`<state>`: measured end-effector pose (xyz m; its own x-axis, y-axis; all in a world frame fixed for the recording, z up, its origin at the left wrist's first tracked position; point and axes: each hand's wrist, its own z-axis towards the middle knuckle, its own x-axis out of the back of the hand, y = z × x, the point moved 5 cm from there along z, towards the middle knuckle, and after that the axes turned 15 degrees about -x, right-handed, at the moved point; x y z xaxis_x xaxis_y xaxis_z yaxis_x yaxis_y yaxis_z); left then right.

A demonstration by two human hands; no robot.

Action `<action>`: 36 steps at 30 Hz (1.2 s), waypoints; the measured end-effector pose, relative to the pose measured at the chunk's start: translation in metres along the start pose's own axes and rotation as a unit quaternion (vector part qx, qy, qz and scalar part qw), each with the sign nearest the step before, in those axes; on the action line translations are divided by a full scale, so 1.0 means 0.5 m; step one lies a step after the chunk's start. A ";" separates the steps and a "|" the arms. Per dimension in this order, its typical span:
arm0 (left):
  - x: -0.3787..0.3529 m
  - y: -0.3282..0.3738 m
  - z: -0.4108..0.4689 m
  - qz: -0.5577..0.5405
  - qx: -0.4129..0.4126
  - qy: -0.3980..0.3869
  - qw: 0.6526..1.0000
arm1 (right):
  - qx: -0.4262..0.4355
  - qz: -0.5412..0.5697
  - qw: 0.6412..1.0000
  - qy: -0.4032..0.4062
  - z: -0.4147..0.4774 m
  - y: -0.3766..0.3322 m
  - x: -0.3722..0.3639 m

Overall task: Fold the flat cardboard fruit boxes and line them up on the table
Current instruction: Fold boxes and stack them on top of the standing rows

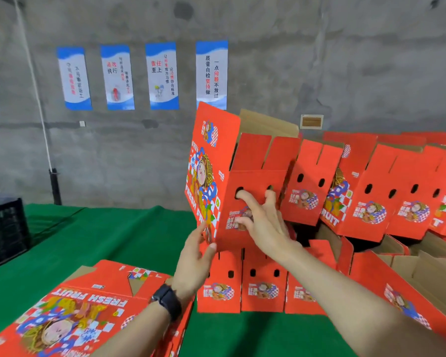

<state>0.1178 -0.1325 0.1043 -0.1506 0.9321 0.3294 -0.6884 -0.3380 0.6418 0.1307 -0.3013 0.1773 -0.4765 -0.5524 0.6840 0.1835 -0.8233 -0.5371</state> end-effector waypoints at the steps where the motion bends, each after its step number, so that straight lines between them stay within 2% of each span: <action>1: 0.004 -0.015 0.019 -0.009 0.007 -0.002 1.000 | -0.003 -0.002 1.000 -0.001 0.023 -0.010 -0.019; 5: 0.009 -0.078 0.098 -0.022 0.017 -0.024 0.999 | -0.027 -0.037 0.999 0.003 0.123 -0.039 -0.101; 9: -0.005 -0.159 0.163 0.021 -0.003 -0.078 0.997 | -0.059 -0.109 0.992 0.016 0.230 -0.054 -0.190; 12: -0.022 -0.221 0.203 0.040 0.017 -0.107 0.993 | -0.076 -0.148 0.986 0.020 0.292 -0.060 -0.247; 15: -0.028 -0.274 0.248 0.052 0.034 -0.067 0.996 | -0.082 -0.181 0.980 0.032 0.336 -0.050 -0.281; 17: -0.029 -0.300 0.278 0.029 0.050 -0.040 0.998 | -0.082 -0.195 0.977 0.037 0.359 -0.032 -0.292; 25: -0.083 -0.377 0.336 -0.042 0.087 -0.125 0.987 | -0.080 -0.251 0.964 0.034 0.418 0.034 -0.308; 31: -0.101 -0.391 0.339 -0.016 0.073 -0.112 0.991 | -0.067 -0.258 0.963 0.037 0.418 0.050 -0.324; 36: -0.096 -0.391 0.343 -0.023 0.075 -0.107 0.991 | 0.010 -0.252 0.960 0.120 0.387 0.038 -0.316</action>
<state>0.3813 -0.1337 0.0816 0.0428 0.9035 0.4263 -0.5748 -0.3268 0.7502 0.3761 -0.2551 0.1546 -0.6926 -0.0401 0.7202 -0.1067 -0.9818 -0.1572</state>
